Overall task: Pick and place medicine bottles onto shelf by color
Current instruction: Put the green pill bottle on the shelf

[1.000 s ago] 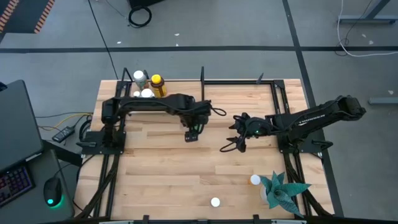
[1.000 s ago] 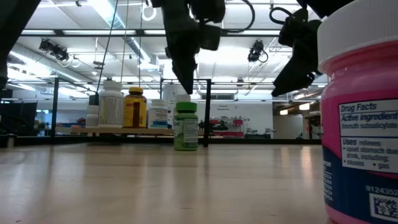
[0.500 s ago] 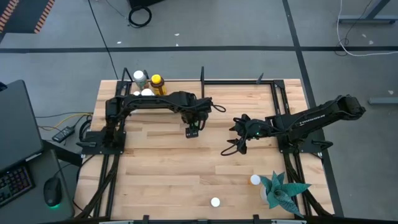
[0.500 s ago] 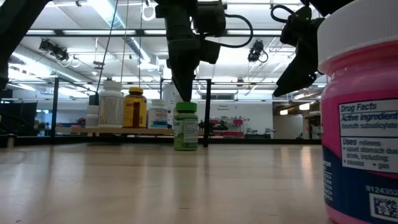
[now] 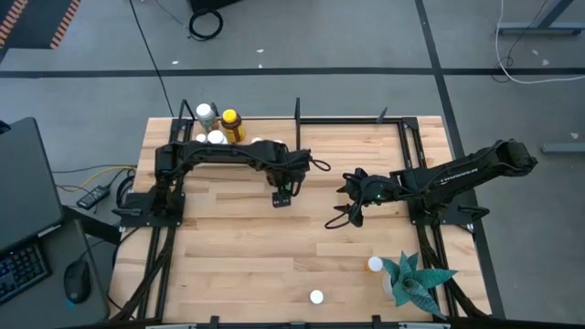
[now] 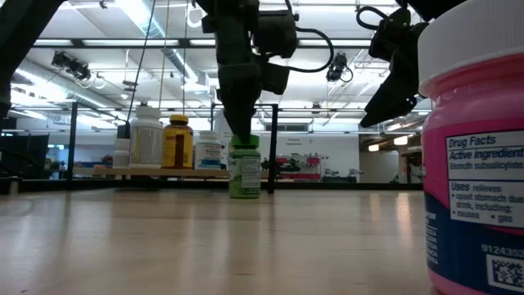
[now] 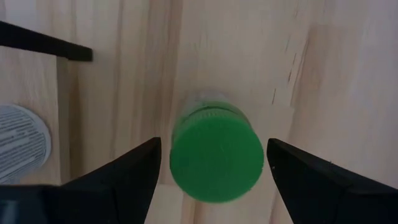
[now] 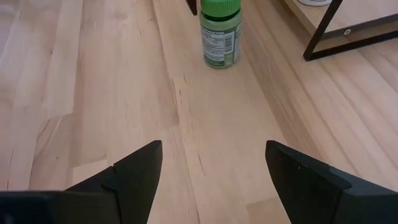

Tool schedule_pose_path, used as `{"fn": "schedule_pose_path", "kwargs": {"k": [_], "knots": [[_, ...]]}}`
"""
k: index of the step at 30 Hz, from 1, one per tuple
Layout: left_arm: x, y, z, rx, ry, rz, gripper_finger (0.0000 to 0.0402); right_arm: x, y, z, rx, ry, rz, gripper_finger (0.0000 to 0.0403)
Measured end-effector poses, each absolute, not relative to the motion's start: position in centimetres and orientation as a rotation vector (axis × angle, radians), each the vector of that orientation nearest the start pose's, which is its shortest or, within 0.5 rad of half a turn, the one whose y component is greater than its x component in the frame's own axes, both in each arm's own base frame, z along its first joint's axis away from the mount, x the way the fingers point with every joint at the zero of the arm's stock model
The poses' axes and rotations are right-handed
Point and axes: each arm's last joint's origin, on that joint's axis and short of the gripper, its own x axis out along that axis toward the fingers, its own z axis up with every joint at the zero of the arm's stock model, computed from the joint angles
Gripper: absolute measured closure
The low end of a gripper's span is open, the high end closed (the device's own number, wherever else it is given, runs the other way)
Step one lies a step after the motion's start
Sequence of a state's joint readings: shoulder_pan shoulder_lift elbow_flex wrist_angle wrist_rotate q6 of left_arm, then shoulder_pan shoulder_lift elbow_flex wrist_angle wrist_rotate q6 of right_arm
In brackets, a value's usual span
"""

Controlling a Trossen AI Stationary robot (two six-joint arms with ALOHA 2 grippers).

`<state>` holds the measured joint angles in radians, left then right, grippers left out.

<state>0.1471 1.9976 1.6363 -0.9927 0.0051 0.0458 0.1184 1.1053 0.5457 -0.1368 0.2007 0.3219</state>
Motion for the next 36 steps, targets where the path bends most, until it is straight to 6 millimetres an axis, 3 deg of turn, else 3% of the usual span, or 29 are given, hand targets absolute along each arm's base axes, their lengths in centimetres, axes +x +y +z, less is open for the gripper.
{"fn": "schedule_pose_path", "kwargs": {"k": [9, 16, 24, 28, 32, 36], "knots": [[39.7, 6.0, 21.7, -0.072, 1.343, 0.098, 0.0111, 21.4, 2.0, 19.8, 0.199, 0.667, -0.188, 0.0112], [39.6, 5.9, 21.7, -0.076, 1.346, 0.1, 0.0197, 21.4, 2.0, 19.8, 0.199, 0.668, -0.186, 0.0112], [39.3, 5.9, 22.3, -0.091, 1.388, 0.107, 0.0198, 21.4, 2.0, 19.8, 0.199, 0.668, -0.186, 0.0112], [39.0, 5.8, 25.1, -0.095, 1.431, 0.104, 0.0198, 21.4, 2.0, 19.8, 0.199, 0.668, -0.186, 0.0112], [38.6, 6.1, 29.9, -0.085, 1.393, 0.103, 0.0198, 21.4, 2.0, 19.8, 0.2, 0.668, -0.187, 0.0112], [37.7, 7.6, 34.0, -0.058, 1.342, 0.145, 0.0198, 21.4, 2.0, 19.8, 0.2, 0.668, -0.187, 0.0112]]}}
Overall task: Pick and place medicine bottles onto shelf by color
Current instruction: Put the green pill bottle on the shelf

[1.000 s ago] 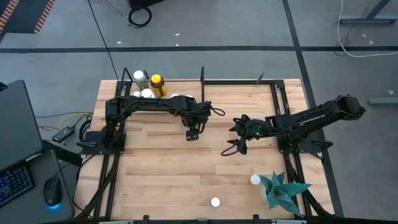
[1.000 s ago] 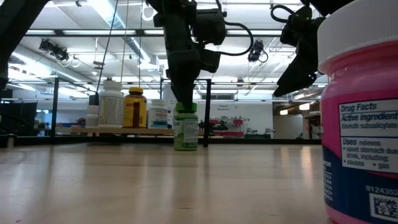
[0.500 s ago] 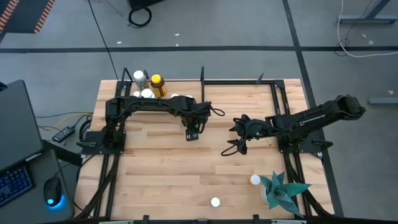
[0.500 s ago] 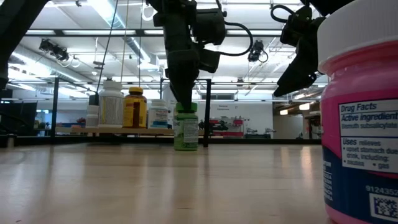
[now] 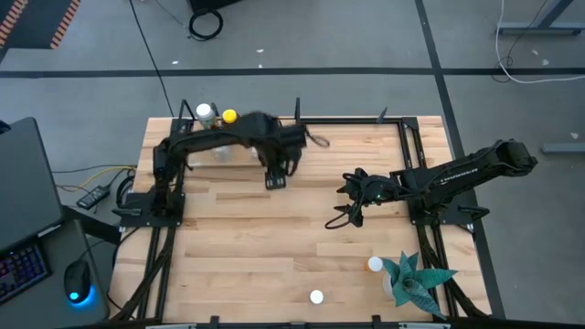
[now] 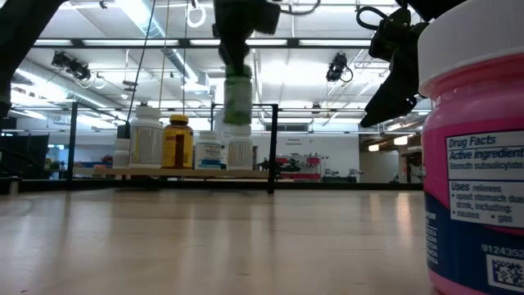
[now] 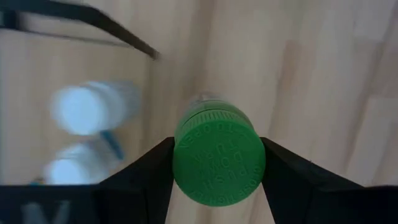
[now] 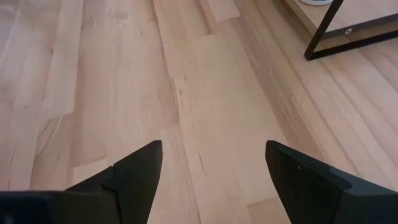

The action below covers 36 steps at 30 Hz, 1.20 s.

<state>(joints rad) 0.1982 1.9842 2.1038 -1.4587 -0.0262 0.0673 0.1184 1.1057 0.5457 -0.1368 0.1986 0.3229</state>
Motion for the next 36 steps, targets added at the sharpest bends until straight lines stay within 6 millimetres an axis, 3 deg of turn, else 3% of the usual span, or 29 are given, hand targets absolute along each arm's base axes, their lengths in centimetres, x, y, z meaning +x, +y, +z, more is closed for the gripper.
{"fn": "schedule_pose_path", "kwargs": {"k": [5, 8, 19, 23, 29, 36], "knots": [[35.9, 10.5, 37.3, -0.064, 1.295, 0.195, 0.0198, 21.4, 2.0, 19.8, 0.208, 0.667, -0.189, 0.0112], [35.0, 12.5, 38.2, -0.062, 1.278, 0.222, 0.0198, 21.4, 2.0, 19.8, 0.208, 0.667, -0.189, 0.0112], [32.0, 20.1, 38.5, -0.036, 1.251, 0.328, 0.0198, 21.4, 2.0, 19.9, 0.209, 0.665, -0.189, 0.0112], [31.1, 23.0, 37.5, -0.059, 1.273, 0.372, 0.0198, 21.5, 1.9, 19.9, 0.208, 0.655, -0.198, 0.0112], [30.8, 26.8, 34.2, -0.128, 1.355, 0.383, 0.0198, 21.5, 1.8, 20.0, 0.183, 0.645, -0.225, 0.0112], [31.5, 29.5, 29.9, -0.19, 1.455, 0.361, 0.0198, 21.5, 1.8, 19.9, 0.178, 0.65, -0.226, 0.0112]]}}
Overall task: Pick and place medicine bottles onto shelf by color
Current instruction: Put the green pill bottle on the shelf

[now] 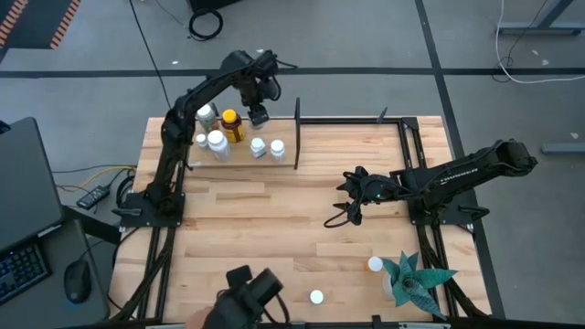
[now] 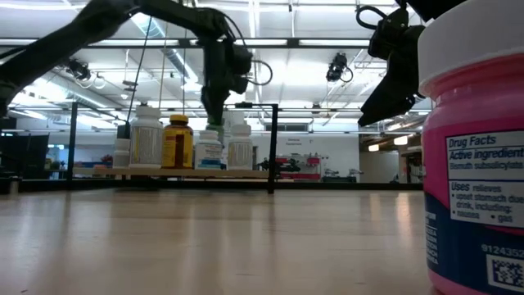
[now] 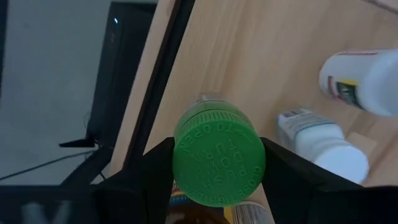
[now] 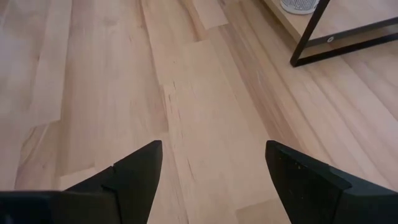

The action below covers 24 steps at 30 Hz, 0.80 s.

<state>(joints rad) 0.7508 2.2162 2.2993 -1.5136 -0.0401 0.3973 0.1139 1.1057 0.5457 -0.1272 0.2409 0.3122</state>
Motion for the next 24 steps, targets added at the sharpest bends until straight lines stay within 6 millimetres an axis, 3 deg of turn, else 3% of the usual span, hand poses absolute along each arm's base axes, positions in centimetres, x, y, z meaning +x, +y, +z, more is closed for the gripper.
{"fn": "schedule_pose_path", "kwargs": {"k": [5, 16, 24], "knots": [[31.7, 30.3, 28.3, -0.219, 1.485, 0.353, 0.0198, 21.4, 1.8, 19.8, 0.178, 0.647, -0.226, 0.0112], [32.2, 30.5, 25.8, -0.306, 1.461, 0.341, 0.0198, 20.3, 1.6, 17.4, 0.215, 0.687, -0.25, 0.0112], [32.2, 30.5, 25.5, -0.315, 1.45, 0.36, 0.0187, 20.3, 1.6, 17.3, 0.227, 0.682, -0.253, 0.0112]]}}
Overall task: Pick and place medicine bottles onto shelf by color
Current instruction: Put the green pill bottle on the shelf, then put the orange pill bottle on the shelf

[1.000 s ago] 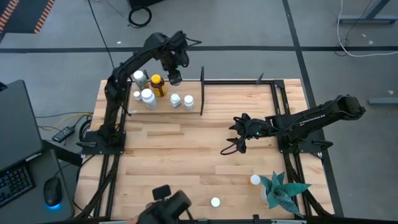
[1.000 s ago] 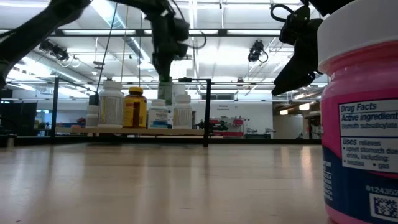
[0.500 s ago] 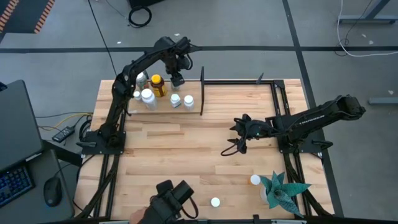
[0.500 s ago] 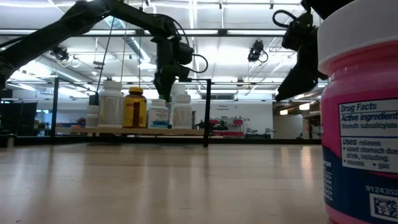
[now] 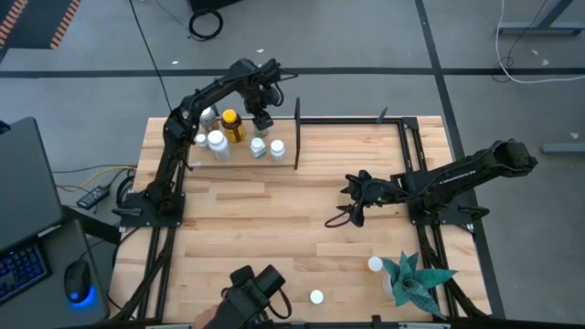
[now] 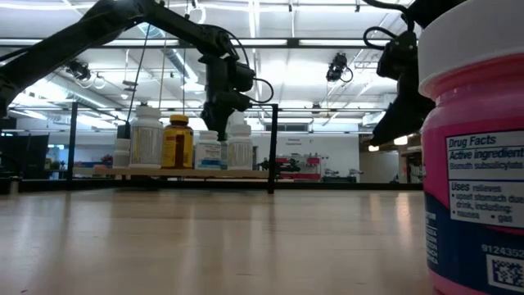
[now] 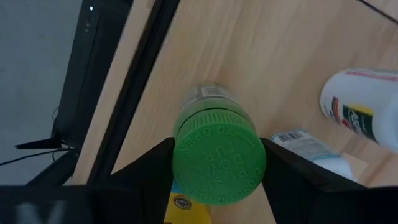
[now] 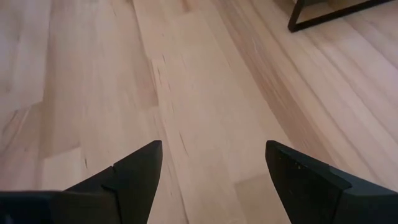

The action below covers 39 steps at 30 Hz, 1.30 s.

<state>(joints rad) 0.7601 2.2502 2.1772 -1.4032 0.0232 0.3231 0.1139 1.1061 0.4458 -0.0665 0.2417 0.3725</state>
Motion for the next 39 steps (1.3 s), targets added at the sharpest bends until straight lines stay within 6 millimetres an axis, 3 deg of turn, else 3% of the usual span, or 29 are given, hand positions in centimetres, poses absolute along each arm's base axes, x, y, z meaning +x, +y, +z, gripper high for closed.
{"fn": "schedule_pose_path", "kwargs": {"k": [22, 27, 33, 39], "knots": [[32.5, 29.2, 25.8, -0.309, 1.52, 0.408, 0.0117, 20.4, 1.7, 17.3, 0.238, 0.68, -0.236, 0.0112], [32.2, 28.8, 27.4, -0.287, 1.479, 0.436, 0.0101, 20.4, 1.8, 17.3, 0.243, 0.684, -0.221, 0.0112], [31.6, 28.0, 31.3, -0.278, 1.393, 0.49, 0.0074, 20.4, 1.8, 17.4, 0.248, 0.67, -0.215, 0.0112], [32.1, 25.1, 34.5, -0.25, 1.349, 0.479, 0.0068, 20.5, 1.8, 17.5, 0.262, 0.665, -0.218, 0.0112]]}}
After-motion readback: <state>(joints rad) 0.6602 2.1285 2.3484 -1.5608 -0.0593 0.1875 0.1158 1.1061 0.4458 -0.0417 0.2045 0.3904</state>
